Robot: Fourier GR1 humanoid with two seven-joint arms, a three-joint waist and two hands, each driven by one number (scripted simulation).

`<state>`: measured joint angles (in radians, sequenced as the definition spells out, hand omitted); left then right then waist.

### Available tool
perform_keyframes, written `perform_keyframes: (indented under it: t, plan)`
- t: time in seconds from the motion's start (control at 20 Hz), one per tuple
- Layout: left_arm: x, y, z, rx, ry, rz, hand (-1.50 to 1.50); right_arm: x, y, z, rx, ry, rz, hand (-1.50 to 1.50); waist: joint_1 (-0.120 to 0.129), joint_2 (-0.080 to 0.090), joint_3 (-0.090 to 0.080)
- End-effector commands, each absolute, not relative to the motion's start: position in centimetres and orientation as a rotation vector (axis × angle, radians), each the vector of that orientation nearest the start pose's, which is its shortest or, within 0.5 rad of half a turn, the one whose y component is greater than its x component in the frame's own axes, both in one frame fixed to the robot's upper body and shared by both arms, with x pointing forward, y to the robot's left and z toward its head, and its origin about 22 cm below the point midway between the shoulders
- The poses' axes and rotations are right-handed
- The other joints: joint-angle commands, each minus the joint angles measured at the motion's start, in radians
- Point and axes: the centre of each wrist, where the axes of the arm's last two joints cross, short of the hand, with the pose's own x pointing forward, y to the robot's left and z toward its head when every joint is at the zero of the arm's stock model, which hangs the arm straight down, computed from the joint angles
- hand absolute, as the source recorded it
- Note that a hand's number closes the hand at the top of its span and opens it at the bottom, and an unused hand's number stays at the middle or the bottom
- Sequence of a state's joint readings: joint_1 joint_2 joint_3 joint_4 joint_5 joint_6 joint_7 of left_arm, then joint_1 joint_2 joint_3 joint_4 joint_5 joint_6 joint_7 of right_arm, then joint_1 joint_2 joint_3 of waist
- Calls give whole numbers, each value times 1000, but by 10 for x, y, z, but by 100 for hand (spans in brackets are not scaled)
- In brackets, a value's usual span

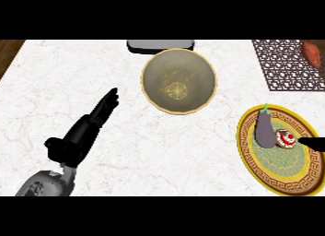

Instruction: Pick the cupcake from the plate and place it in the bowl

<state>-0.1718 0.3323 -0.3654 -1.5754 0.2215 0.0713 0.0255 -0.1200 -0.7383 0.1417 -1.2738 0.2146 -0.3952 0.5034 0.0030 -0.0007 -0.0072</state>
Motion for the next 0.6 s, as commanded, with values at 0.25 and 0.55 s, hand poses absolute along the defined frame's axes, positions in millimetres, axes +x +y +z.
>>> perform_keyframes:
  t: [0.25,0.55]
  plan:
    - [263,194,30,-184,-1576,-375,0,298,-350,113,-753,-530,483,-150,3,0,3]
    - [268,191,43,-195,-1571,-384,0,317,-333,147,-654,-426,492,-150,0,0,6]
